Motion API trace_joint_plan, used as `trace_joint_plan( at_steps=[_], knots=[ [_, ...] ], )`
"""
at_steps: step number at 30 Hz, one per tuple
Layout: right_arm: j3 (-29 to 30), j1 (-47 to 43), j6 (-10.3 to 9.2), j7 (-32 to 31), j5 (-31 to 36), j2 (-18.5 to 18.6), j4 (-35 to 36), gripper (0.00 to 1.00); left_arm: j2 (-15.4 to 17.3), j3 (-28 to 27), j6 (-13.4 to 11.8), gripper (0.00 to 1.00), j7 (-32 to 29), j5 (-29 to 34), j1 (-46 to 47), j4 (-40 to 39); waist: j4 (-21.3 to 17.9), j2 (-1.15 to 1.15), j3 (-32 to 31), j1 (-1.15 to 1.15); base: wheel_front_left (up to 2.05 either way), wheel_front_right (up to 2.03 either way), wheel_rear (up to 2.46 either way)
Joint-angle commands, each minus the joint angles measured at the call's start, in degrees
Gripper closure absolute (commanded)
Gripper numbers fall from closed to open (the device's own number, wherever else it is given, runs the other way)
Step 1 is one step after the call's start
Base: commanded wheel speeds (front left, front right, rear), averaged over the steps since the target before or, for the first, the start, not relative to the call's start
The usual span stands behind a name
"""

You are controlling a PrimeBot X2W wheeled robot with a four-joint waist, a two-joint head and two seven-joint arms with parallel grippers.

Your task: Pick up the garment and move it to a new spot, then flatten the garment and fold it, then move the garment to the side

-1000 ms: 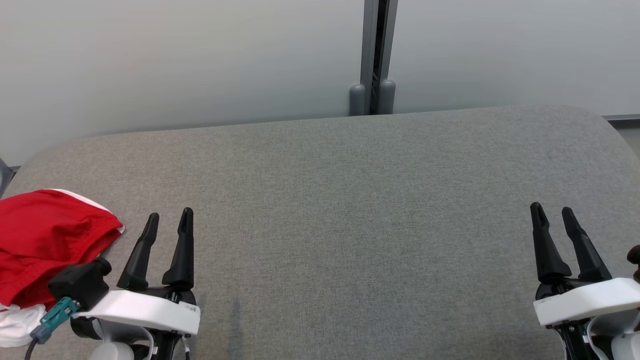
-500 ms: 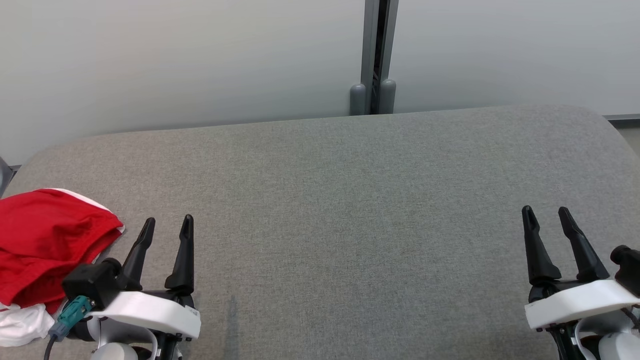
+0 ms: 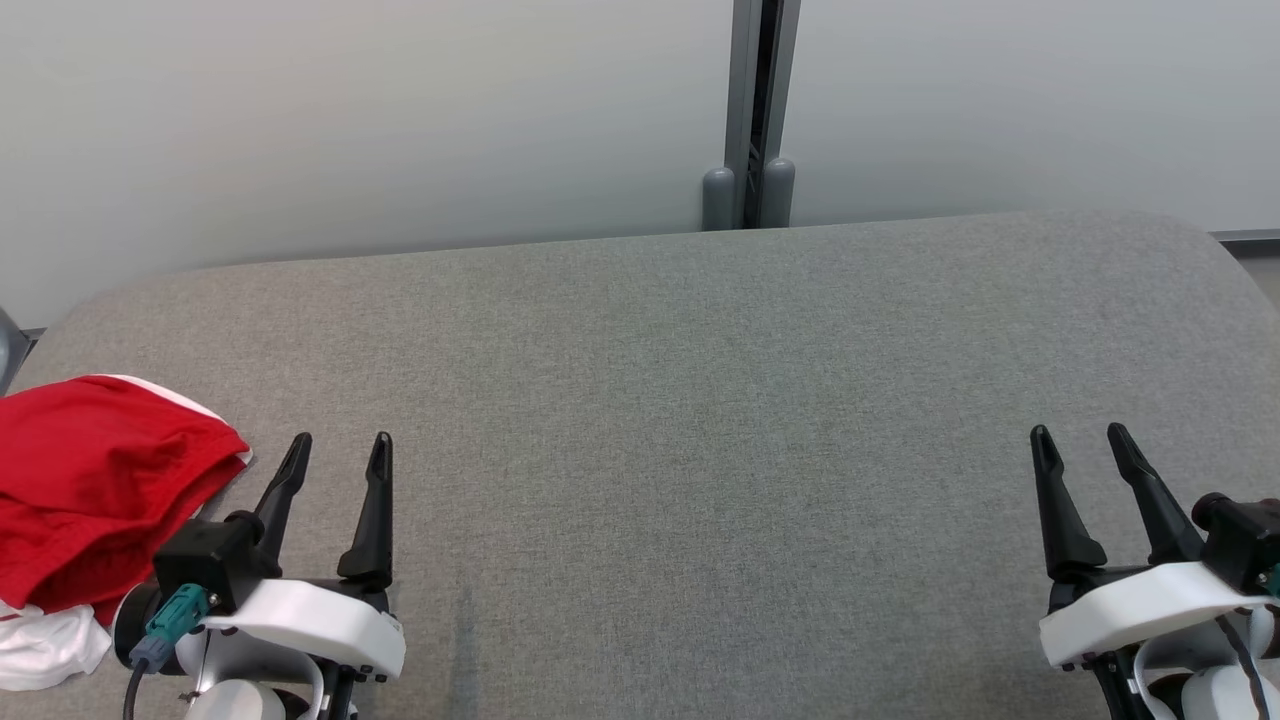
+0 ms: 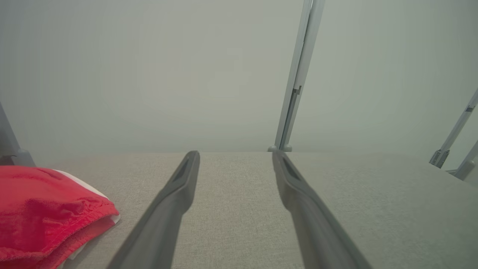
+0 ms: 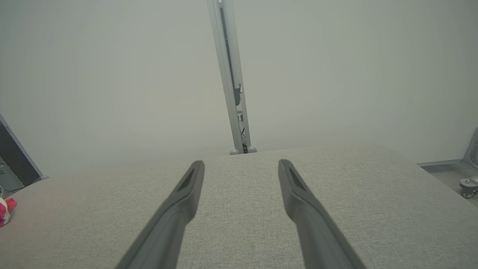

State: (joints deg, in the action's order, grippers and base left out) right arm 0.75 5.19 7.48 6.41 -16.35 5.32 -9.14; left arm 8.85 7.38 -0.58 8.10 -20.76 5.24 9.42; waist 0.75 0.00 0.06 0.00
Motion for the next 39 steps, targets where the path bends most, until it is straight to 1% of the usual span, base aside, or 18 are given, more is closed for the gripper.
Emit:
trace_joint_plan(
  at_steps=[1,11,25,36,39],
  knots=[
    [0.0,0.8,0.02,0.0,1.5,0.2,0.1,0.00,0.6,0.0,-0.5,0.00,0.2,1.4,1.4,0.1,0.0,0.00,0.0,0.00,0.00,0.00,0.00],
    [0.1,1.1,0.02,-1.1,5.2,-0.3,0.0,0.00,1.0,0.4,-1.2,0.00,-0.1,4.8,1.7,1.0,0.1,0.00,0.2,0.00,0.00,0.00,0.00],
    [1.0,0.9,0.01,-0.8,9.0,-0.9,0.4,0.00,1.5,1.1,-2.0,0.00,-0.6,8.6,2.2,2.1,0.4,0.00,0.4,0.00,0.00,0.00,0.00],
    [1.6,1.0,0.01,-0.7,10.6,-1.3,0.5,0.00,1.8,1.4,-2.6,0.00,-1.4,10.9,2.7,2.9,0.8,0.00,0.6,0.00,0.00,0.00,0.00],
    [1.8,0.8,0.01,-1.0,9.6,-1.4,0.4,0.00,1.7,1.2,-2.6,0.00,-1.7,10.1,2.4,2.8,0.8,0.00,0.5,0.00,0.00,0.00,0.00]
  ],
)
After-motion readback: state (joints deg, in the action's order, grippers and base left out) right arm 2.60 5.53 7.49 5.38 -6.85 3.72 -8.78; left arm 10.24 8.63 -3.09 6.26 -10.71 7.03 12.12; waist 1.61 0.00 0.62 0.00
